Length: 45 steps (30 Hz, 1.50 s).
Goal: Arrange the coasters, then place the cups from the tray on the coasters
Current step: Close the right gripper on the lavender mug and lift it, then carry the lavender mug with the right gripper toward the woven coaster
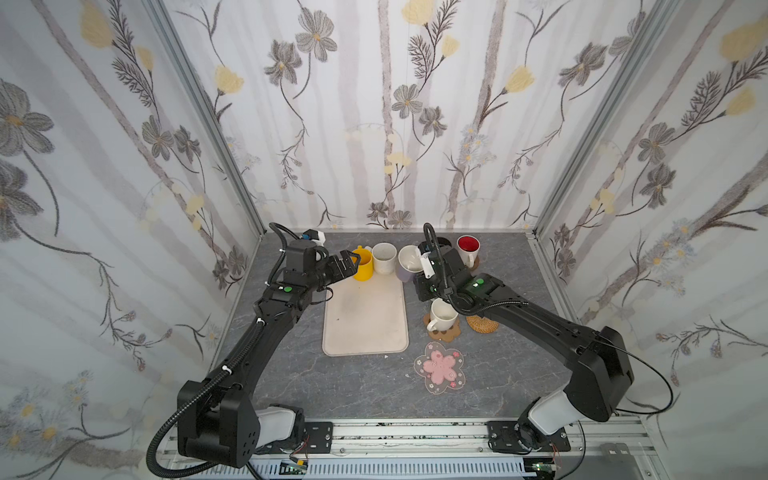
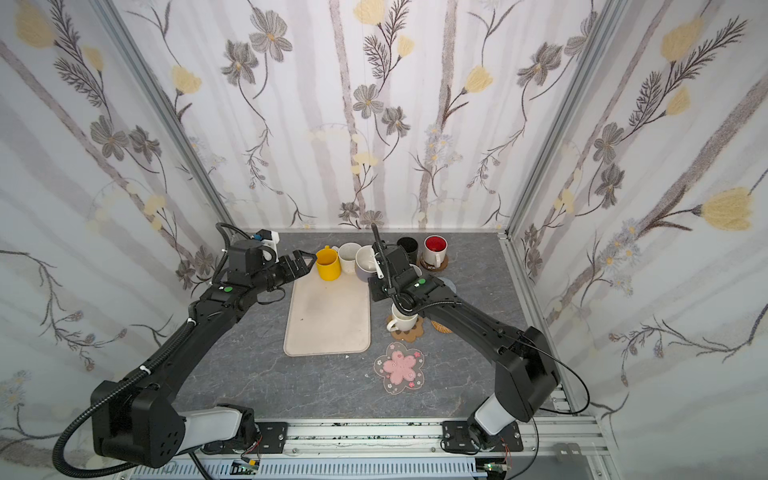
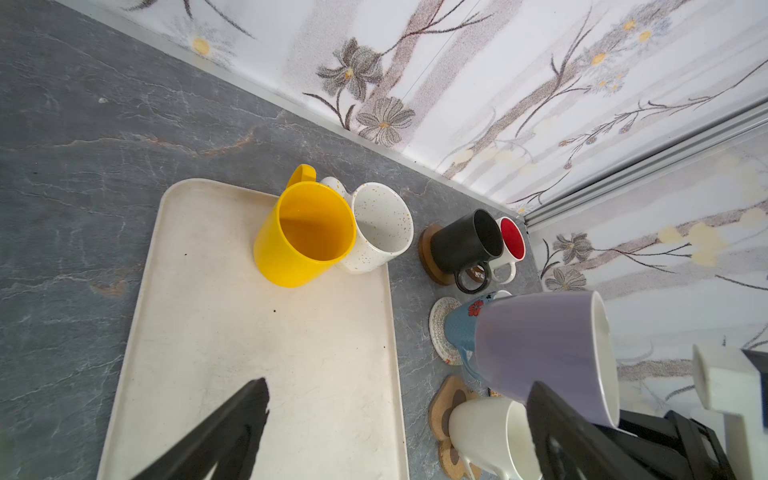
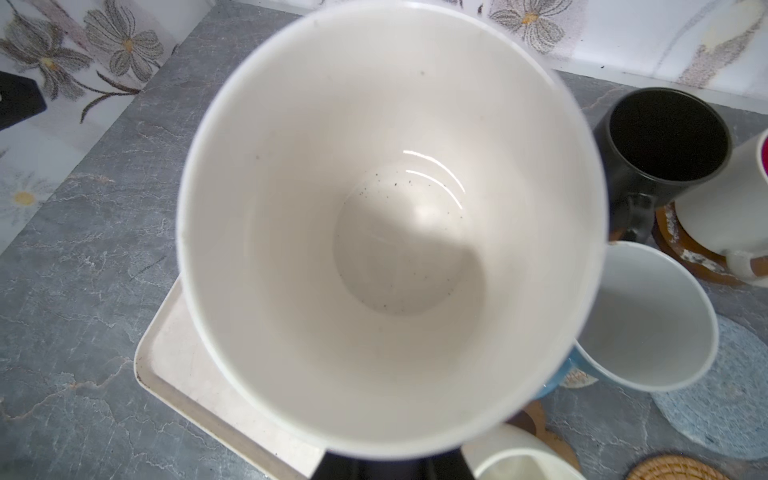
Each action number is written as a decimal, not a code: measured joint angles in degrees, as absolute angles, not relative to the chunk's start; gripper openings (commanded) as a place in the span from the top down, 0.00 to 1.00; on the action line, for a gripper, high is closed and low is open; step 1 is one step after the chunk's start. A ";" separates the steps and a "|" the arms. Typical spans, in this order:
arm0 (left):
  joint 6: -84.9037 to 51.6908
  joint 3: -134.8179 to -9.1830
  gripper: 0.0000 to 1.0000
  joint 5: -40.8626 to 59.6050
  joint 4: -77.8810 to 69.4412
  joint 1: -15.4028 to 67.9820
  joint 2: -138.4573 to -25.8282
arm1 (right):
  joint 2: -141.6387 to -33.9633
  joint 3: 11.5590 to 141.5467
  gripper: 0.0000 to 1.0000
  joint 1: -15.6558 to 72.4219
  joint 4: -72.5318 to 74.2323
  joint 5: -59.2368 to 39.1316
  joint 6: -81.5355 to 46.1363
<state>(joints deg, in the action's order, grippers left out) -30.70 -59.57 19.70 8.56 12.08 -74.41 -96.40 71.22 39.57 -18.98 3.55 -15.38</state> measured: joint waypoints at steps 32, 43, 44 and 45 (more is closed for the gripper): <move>-32.36 -81.67 0.00 19.38 4.64 12.14 -105.12 | -98.61 56.73 1.00 12.01 -9.10 0.23 -17.06; -31.22 -88.29 0.01 18.00 4.84 11.62 -111.33 | -104.44 60.23 1.00 11.51 -9.23 3.73 -16.43; -31.05 -88.66 0.01 18.00 4.91 11.60 -111.77 | -104.44 60.20 1.00 11.51 -9.26 3.81 -16.40; -31.00 -89.01 0.02 17.98 4.91 11.57 -112.14 | -104.44 60.16 1.00 11.51 -9.23 3.81 -16.40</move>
